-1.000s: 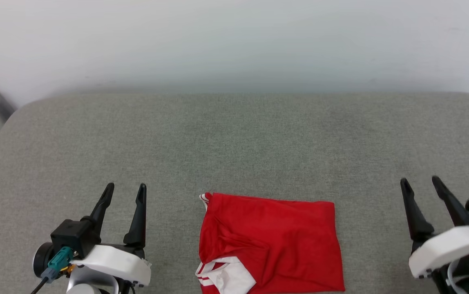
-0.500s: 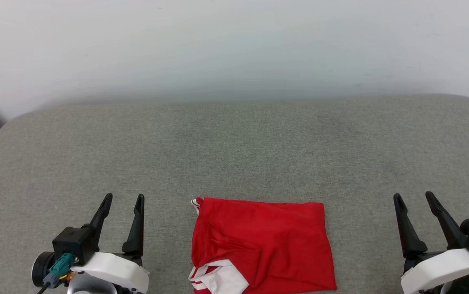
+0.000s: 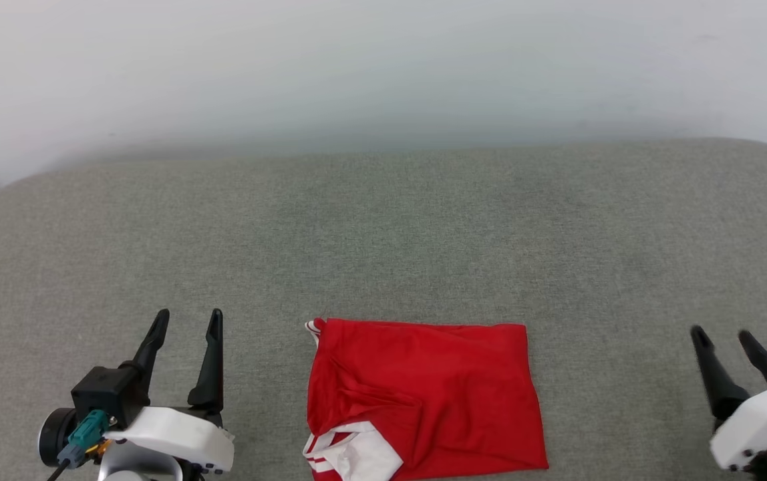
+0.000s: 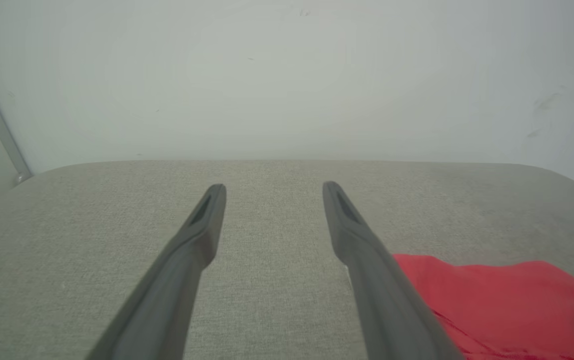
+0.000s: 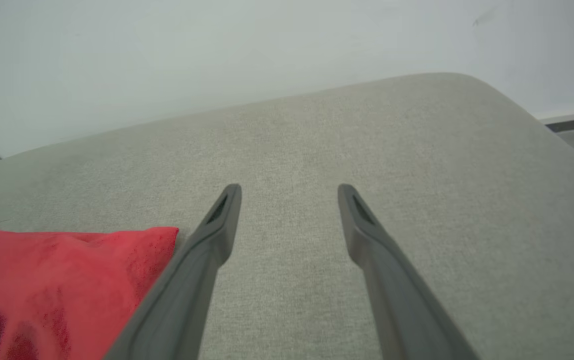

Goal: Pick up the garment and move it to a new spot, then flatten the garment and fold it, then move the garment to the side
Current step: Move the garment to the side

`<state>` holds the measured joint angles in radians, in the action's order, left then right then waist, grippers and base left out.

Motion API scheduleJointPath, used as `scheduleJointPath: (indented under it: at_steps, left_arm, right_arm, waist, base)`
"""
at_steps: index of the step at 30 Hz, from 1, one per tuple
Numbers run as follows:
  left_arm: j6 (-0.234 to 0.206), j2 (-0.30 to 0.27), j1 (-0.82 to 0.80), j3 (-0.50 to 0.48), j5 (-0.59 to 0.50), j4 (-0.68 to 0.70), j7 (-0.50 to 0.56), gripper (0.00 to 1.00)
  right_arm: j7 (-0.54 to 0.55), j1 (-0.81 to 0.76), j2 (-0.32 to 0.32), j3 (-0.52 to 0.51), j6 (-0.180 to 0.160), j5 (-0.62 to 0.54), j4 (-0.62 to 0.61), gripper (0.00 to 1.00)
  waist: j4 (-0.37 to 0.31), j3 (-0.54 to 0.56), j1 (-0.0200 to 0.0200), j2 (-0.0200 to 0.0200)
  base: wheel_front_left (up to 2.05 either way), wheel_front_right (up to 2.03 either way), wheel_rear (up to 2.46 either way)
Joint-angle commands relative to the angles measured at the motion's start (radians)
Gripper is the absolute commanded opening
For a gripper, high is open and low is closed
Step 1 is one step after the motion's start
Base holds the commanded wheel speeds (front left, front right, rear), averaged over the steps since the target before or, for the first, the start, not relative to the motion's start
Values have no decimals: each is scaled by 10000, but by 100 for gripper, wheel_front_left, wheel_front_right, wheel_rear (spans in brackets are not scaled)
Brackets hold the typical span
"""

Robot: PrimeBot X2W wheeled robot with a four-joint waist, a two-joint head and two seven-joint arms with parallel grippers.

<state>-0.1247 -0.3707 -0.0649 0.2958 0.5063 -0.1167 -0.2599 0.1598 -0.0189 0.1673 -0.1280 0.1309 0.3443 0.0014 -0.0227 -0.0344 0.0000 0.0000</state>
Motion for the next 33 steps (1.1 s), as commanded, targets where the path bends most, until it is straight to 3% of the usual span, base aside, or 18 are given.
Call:
scheduleJointPath:
  at_steps: [1, 7, 12, 15, 22, 31, 32, 33]
  left_arm:
    - [-69, -2, -102, -66, 13, 69, -50, 100]
    - [5, 144, -248, -140, -65, 161, -61, 100]
    - [110, 250, -402, -189, -175, 227, -66, 100]
    - [182, 354, -474, -254, -188, 245, -67, 100]
    - [447, 529, -683, -375, -314, 198, -69, 100]
    - [648, 697, -854, -575, -532, 76, -70, 100]
    - [678, 716, -853, -594, -554, 49, -70, 100]
    - [703, 733, -866, -617, -553, 14, -70, 100]
  right_arm:
    - [912, 261, 227, -312, -4, 421, 295, 100]
    - [4996, 697, 421, -1206, -4, 1637, 1401, 100]
    - [7747, 1004, -554, -1679, -2, 2639, 1715, 100]
    - [8822, 1197, -894, -1694, -2, 3134, 1760, 100]
    - [9008, 1992, -1174, -1229, -2, 4823, 2933, 100]
    - [7842, 2947, -1180, 160, -2, 6475, 4380, 100]
    - [7763, 2992, -1179, 254, -4, 6519, 4480, 95]
    - [7733, 3040, -1179, 372, -2, 6510, 4528, 44]
  waist:
    - [40, -87, 0, 0]
    - [343, -288, 0, 0]
    - [716, -466, 0, 0]
    - [897, -632, 0, 0]
    - [1181, -953, 0, 0]
    - [1266, -1237, 0, 0]
    - [1268, -1235, 0, 0]
    - [1266, -1229, 0, 0]
  base:
    - [0, 0, 0]
    - [0, 0, 0]
    - [0, 0, 0]
    - [0, 0, 0]
    - [0, 0, 0]
    - [0, 0, 0]
    - [0, 0, 0]
    - [0, 0, 0]
